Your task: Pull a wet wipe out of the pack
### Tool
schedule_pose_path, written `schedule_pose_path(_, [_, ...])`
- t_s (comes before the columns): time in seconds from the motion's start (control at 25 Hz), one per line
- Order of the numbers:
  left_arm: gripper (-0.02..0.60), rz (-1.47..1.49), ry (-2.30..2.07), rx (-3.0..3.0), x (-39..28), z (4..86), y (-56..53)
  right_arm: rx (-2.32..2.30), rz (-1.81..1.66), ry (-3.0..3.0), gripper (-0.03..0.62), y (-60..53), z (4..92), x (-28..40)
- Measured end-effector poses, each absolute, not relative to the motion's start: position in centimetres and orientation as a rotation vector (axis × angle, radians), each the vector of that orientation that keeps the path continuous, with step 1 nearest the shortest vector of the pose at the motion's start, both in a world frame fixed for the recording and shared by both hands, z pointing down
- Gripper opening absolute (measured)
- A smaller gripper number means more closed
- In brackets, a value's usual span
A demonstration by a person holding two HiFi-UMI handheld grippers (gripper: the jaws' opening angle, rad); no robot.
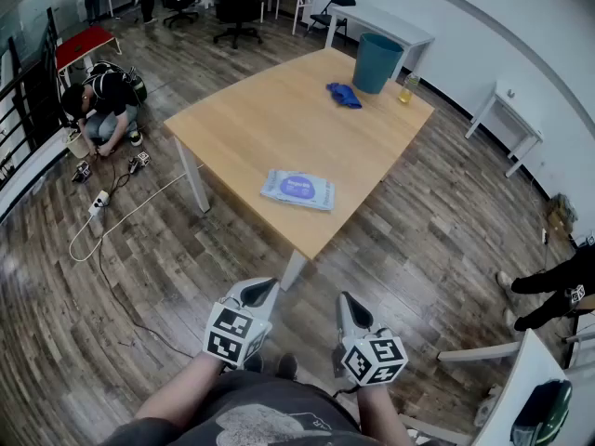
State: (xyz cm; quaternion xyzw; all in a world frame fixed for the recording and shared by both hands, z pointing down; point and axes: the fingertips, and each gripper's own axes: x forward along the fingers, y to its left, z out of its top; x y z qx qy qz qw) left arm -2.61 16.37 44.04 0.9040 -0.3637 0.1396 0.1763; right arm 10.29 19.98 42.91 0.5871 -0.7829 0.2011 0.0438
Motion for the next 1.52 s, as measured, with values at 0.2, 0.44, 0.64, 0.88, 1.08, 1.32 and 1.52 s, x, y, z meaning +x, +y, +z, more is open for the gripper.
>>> schedule_pose_path(0.2, [0.018, 0.398, -1.036, 2.556, -3.3, 44.4, 16.3, 1.791, 0.609, -2.391, -0.009, 19.9, 43.0, 9.9])
schedule_pose_path(0.44, [0.018, 0.395, -1.028, 2.553, -3.1, 44.4, 16.3, 1.797, 0.604, -2.381, -0.009, 20.1, 42.8, 10.2])
schedule_pose_path(0.64, [0.018, 0.383, -1.015, 2.544, -3.2, 44.7, 16.3, 1.808, 0.604, -2.368, -0.009, 20.5, 43.0, 10.1])
schedule_pose_path(0.88, [0.018, 0.364, -1.017, 2.536, -3.6, 44.6, 16.1, 1.833, 0.604, -2.356, -0.009, 20.4, 42.7, 10.2])
schedule_pose_path(1.08, [0.018, 0.366, -1.013, 2.529, -4.4, 45.1, 16.2, 1.887, 0.628, -2.339, -0.009, 20.3, 42.8, 10.4])
schedule_pose_path(1.32, [0.018, 0.319, -1.043, 2.525, -6.6, 45.1, 15.7, 1.911, 0.643, -2.333, -0.009, 19.5, 43.2, 9.4])
schedule_pose_path(1.52, [0.018, 0.318, -1.062, 2.520, -8.5, 45.6, 15.3, 1.925, 0.651, -2.299, -0.009, 19.3, 44.1, 8.2])
